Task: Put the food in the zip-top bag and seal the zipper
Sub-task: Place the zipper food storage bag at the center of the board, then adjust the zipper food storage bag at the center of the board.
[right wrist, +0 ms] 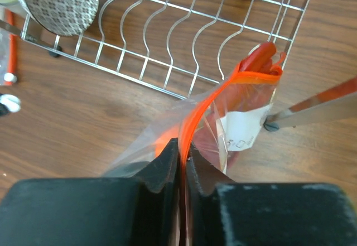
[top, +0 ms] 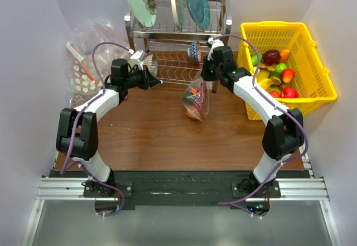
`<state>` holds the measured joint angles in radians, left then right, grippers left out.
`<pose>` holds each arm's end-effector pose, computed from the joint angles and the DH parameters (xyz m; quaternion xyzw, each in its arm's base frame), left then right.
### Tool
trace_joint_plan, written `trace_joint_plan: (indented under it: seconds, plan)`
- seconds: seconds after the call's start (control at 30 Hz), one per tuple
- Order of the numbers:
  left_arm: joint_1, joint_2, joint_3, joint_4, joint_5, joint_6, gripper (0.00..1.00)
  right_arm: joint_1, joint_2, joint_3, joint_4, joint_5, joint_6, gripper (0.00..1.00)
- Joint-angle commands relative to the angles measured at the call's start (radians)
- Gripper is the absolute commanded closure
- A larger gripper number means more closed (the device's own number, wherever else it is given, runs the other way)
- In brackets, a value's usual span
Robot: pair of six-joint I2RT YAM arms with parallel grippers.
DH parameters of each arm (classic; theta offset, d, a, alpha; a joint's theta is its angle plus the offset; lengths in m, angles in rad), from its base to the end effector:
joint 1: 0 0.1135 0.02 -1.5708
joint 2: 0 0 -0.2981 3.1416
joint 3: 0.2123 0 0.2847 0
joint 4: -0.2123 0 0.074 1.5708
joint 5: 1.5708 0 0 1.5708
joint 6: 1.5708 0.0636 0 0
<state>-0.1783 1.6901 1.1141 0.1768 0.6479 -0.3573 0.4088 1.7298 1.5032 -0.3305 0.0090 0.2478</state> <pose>0.4227 -0.1152 0.2597 0.1047 0.8025 -0.3945 0.4352 0.4303 0.1858 0.3310 -0.0681 0.8716 0.1528 0.4608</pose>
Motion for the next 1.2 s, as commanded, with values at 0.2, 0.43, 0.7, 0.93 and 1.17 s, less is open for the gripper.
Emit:
trace_joint_plan:
  seconds: [0.2,0.43,0.7,0.93,1.17]
  plan:
    - [-0.010,-0.010,-0.020,0.089,-0.013,-0.016,0.90,-0.004,0.002,0.101,0.096,-0.136,0.042,0.55]
    - [-0.010,-0.035,-0.030,0.076,-0.021,-0.006,0.88,-0.001,-0.134,0.028,0.137,-0.234,0.061,0.27]
    - [-0.010,-0.062,-0.056,0.081,-0.019,-0.009,0.88,-0.004,-0.357,-0.203,0.116,-0.100,0.054,0.23]
    - [-0.010,-0.101,-0.082,0.079,-0.017,-0.008,0.88,-0.004,-0.475,-0.426,0.110,0.150,0.094,0.87]
    - [-0.010,-0.087,-0.091,0.089,-0.021,-0.009,0.88,0.050,-0.288,-0.385,0.123,0.152,0.105,1.00]
